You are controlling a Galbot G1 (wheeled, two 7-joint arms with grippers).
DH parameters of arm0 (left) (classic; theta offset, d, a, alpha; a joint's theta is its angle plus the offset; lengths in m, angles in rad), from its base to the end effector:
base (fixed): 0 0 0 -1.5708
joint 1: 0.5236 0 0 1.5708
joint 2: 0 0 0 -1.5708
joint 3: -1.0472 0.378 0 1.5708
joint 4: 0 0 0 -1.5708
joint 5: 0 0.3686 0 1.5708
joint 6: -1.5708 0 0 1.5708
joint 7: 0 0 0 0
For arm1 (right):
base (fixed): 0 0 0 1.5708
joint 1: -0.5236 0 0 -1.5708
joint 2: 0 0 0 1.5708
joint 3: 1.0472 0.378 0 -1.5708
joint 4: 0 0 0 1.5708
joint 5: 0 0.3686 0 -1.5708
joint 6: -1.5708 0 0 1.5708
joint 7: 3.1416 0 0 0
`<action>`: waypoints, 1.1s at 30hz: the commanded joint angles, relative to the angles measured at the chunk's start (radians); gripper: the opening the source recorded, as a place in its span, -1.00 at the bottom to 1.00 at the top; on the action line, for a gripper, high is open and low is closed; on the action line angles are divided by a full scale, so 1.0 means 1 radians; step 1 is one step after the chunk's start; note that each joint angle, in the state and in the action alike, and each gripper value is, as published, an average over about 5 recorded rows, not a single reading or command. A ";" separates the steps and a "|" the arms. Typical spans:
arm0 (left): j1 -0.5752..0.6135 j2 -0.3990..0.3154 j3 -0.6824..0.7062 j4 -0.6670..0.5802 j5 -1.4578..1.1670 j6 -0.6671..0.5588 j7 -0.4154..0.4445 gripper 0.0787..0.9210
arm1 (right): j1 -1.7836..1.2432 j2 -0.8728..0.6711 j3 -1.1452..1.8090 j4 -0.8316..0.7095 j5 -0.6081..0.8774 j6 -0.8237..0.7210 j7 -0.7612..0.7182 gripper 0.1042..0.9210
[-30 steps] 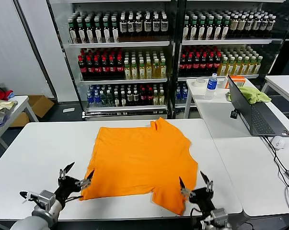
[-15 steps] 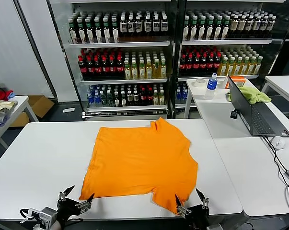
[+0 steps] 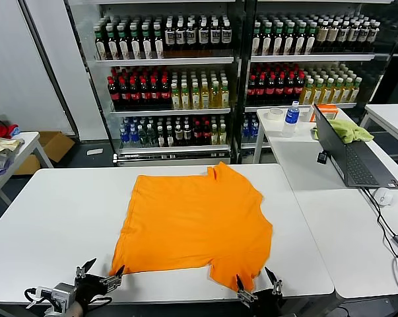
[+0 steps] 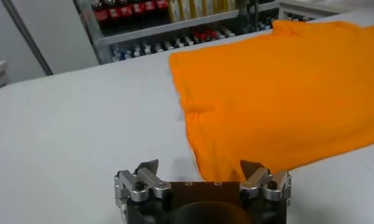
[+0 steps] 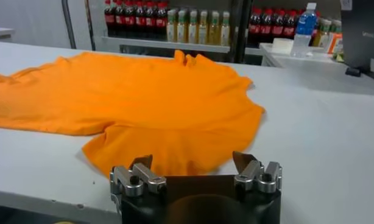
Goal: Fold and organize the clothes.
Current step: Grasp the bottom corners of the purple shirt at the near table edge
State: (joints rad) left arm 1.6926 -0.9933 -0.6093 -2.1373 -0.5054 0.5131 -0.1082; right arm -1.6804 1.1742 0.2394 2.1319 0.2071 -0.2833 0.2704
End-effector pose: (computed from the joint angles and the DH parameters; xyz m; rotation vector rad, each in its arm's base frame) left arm 0.1655 0.1207 -0.2954 -0.1596 -2.5145 -0.1477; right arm 0.1222 0.0105 -0.3397 0.2407 -2.6880 0.1196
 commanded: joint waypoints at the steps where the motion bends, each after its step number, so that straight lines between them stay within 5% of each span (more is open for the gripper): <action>1: -0.005 -0.001 0.001 -0.003 -0.145 0.024 -0.037 0.77 | -0.005 0.002 -0.010 -0.002 0.002 -0.001 0.004 0.76; 9: -0.018 -0.007 0.013 0.031 -0.145 0.005 -0.062 0.70 | 0.002 0.003 -0.012 -0.003 0.028 -0.025 0.024 0.56; 25: 0.009 -0.018 0.041 0.028 -0.053 -0.023 -0.044 -0.37 | 0.015 0.014 -0.034 -0.009 0.052 -0.046 0.016 -0.59; 33: 0.012 -0.026 0.056 0.014 0.022 -0.060 -0.013 -0.90 | 0.022 0.012 -0.023 0.002 0.074 -0.005 0.003 -0.97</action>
State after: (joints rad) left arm 1.7026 -1.0122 -0.5612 -2.1234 -0.5367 0.4725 -0.1328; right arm -1.6718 1.1742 0.2312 2.1496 0.2835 -0.3064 0.2624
